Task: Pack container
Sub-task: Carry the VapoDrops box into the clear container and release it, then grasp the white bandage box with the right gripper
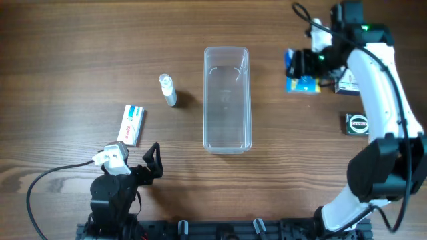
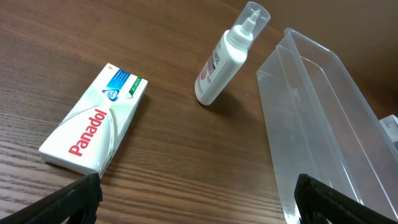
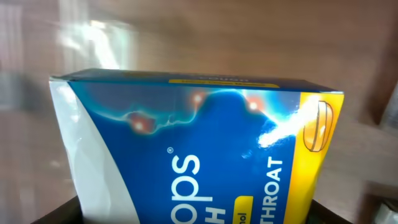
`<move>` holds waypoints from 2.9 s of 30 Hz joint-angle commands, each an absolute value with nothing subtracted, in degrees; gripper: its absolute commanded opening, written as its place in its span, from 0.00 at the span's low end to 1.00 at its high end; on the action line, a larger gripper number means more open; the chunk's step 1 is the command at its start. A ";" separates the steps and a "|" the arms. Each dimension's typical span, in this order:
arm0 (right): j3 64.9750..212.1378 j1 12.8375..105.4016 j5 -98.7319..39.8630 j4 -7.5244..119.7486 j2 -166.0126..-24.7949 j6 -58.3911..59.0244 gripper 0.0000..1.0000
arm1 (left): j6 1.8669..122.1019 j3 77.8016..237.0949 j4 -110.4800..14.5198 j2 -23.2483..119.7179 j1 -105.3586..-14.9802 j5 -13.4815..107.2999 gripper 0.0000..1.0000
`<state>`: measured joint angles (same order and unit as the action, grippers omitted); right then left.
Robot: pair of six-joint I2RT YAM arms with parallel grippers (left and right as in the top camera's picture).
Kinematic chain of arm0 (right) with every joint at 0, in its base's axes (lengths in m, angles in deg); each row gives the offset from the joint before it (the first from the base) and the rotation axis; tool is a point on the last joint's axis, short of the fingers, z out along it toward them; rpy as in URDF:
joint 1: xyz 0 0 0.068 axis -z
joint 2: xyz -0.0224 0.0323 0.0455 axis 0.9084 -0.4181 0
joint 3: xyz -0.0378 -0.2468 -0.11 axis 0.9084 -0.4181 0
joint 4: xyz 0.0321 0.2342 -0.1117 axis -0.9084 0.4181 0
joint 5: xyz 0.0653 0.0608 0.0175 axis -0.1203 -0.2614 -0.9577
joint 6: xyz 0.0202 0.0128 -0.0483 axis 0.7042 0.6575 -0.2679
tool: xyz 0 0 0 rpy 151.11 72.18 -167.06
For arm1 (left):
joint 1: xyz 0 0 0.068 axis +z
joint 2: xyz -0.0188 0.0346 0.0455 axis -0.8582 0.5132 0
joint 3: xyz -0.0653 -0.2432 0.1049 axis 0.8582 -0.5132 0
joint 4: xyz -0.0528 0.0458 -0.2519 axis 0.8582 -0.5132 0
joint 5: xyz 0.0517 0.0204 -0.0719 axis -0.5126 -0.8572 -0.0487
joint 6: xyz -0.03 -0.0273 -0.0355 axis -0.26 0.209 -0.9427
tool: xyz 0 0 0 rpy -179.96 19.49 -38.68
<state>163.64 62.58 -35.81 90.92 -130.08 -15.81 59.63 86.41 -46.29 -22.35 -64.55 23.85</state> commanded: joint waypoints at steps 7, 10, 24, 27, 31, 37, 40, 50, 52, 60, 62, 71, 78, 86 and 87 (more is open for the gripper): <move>168.23 43.07 -31.46 83.33 -128.40 1.26 0.75 | 60.73 86.26 -45.94 -22.61 -64.09 23.76 1.00; 168.16 39.70 -26.58 79.40 -130.89 6.59 0.74 | 60.73 86.26 -45.94 -22.61 -64.09 23.76 1.00; 168.16 37.16 -21.21 75.09 -145.97 8.01 0.75 | 60.73 86.24 -45.94 -22.61 -64.09 23.76 1.00; 168.16 37.16 -20.77 74.59 -147.85 8.05 0.75 | 60.73 86.26 -45.91 -22.61 -64.09 23.76 1.00; 168.16 37.16 -20.79 74.50 -148.53 8.01 0.78 | 60.73 86.26 -45.91 -22.61 -64.09 23.76 1.00; 168.16 37.16 -20.79 74.50 -148.53 7.53 0.80 | 60.73 86.26 -45.94 -22.61 -64.09 23.76 1.00; 168.36 37.16 -21.42 74.40 -148.48 7.42 0.83 | 60.73 86.26 -45.94 -22.61 -64.09 23.76 1.00; 174.98 37.54 -20.94 77.04 -141.36 4.16 0.88 | 60.73 86.24 -45.94 -22.59 -64.09 23.76 1.00; 178.22 39.81 -20.03 79.47 -136.20 0.03 0.90 | 60.73 86.26 -45.94 -22.59 -64.09 23.76 1.00; 177.58 63.98 -9.42 94.18 -129.03 -22.46 1.00 | 60.73 86.26 -45.94 -22.61 -64.09 23.76 1.00; 176.88 69.34 -11.92 93.63 -130.56 -24.58 1.00 | 60.73 86.24 -45.94 -22.61 -64.09 23.76 1.00; 176.66 81.05 -15.50 86.81 -143.94 -29.65 1.00 | 60.73 86.26 -45.94 -22.61 -64.09 23.76 1.00; 176.66 84.11 -21.64 84.60 -152.79 -30.09 1.00 | 60.73 86.26 -45.94 -22.61 -64.09 23.76 1.00; 176.66 85.73 -25.99 83.55 -156.02 -31.16 0.99 | 60.73 86.24 -45.94 -22.59 -64.09 23.76 1.00; 176.66 85.73 -25.97 83.55 -156.55 -30.96 0.99 | 60.73 86.26 -45.94 -22.61 -64.09 23.76 1.00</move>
